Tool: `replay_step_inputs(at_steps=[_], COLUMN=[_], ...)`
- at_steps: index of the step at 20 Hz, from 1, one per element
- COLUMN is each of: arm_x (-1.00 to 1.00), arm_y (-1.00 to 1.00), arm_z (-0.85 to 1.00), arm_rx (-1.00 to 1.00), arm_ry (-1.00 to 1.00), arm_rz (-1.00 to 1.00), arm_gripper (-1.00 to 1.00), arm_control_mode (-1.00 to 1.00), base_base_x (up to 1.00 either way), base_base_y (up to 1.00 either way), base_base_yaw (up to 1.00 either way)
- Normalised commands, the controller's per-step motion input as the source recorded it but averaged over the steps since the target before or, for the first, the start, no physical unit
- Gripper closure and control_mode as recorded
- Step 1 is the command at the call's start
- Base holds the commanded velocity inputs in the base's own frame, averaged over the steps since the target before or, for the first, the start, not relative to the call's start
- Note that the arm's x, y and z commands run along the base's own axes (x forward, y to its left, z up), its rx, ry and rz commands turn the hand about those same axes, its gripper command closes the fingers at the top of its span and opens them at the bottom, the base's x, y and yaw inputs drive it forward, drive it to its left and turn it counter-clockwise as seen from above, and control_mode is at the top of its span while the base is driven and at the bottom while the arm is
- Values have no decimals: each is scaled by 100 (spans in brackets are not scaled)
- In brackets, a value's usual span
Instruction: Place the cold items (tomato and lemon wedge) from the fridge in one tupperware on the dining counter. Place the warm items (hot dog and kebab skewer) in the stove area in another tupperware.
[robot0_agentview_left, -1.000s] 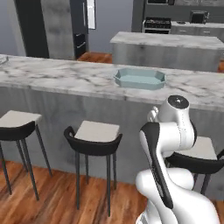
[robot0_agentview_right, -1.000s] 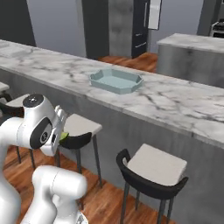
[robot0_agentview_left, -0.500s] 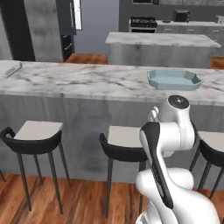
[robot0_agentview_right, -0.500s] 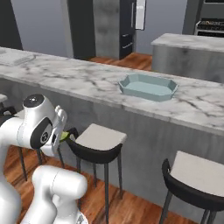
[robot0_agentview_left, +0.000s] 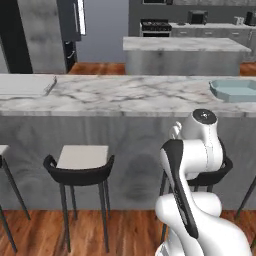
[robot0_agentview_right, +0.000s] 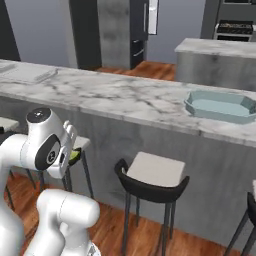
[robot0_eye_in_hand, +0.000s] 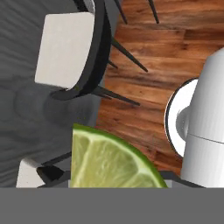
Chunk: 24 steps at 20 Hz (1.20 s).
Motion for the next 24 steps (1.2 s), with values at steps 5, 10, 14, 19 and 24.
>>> replay_step_inputs(at_steps=[5, 10, 14, 19, 24], arm_x=[0, 0, 0, 0, 0], arm_y=[0, 0, 0, 0, 0], arm_z=[0, 0, 0, 0, 0], arm_rx=[0, 0, 0, 0, 0], arm_ry=[0, 0, 0, 0, 0], arm_rz=[0, 0, 0, 0, 0], arm_gripper=[100, 100, 100, 100, 100], arm_control_mode=[100, 100, 100, 100, 100], base_base_x=[9, 19, 36, 42, 50], base_base_y=[100, 100, 100, 97, 70], base_base_yaw=[-22, -22, -18, -17, -13])
